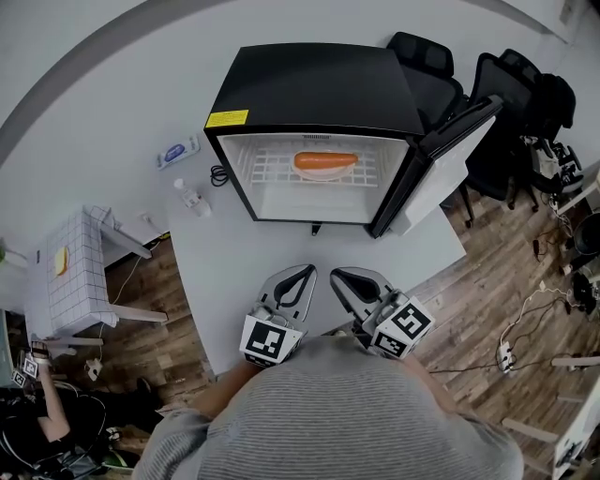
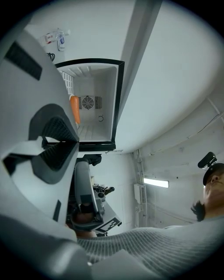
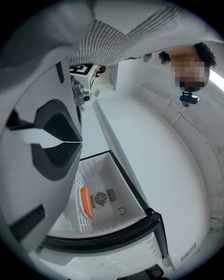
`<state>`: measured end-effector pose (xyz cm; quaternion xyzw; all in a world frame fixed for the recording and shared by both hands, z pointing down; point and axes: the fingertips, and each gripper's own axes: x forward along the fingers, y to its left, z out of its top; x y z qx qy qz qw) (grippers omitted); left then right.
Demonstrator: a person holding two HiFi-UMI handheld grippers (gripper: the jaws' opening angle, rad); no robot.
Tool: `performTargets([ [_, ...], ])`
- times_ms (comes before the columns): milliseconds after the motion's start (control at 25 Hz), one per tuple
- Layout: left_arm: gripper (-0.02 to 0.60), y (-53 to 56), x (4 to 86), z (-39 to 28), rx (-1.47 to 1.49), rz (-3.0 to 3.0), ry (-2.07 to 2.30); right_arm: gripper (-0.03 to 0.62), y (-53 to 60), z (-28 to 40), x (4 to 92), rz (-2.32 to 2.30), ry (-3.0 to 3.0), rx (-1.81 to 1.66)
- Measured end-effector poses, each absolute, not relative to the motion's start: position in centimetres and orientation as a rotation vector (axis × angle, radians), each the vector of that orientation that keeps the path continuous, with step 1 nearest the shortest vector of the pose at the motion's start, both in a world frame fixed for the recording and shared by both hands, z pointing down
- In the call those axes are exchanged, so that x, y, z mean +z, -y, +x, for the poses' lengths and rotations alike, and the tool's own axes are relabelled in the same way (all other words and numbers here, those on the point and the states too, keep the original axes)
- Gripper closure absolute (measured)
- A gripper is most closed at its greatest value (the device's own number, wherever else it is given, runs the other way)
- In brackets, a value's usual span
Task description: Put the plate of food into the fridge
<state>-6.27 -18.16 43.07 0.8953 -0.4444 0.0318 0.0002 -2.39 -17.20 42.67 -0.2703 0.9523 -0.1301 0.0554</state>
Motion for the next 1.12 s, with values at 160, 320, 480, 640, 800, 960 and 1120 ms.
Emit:
performTargets([
  [160,0.571,18.1,43.3,-6.1,0.12,2.81,1.399,0.58,17.0,-2.2,42.7,-0.819,-2.887,-0.391],
  [320,0.571,17.9,43.4,-5.9,0.141,2.819,1.392,0.58,17.0,-1.9,42.7,-0.834,-2.883,-0.378],
  [480,0.571,17.8,43.6,-5.6,0.157,2.821,1.384,0.58,17.0,-1.7,43.0,-0.85,-2.89,-0.367],
  [640,0.571,17.9,43.6,-5.4,0.169,2.823,1.382,0.581,16.8,-1.6,43.2,-0.864,-2.916,-0.351],
  [800,0.571,17.9,43.8,-5.1,0.179,2.824,1.372,0.582,16.7,-1.5,43.4,-0.86,-2.917,-0.36],
  [960,0.571,17.9,43.9,-4.6,0.199,2.833,1.354,0.581,16.9,-1.2,43.3,-0.861,-2.903,-0.365],
  [1120,0.571,17.9,44.0,-4.3,0.205,2.833,1.347,0.58,17.1,-0.8,43.4,-0.871,-2.897,-0.368],
])
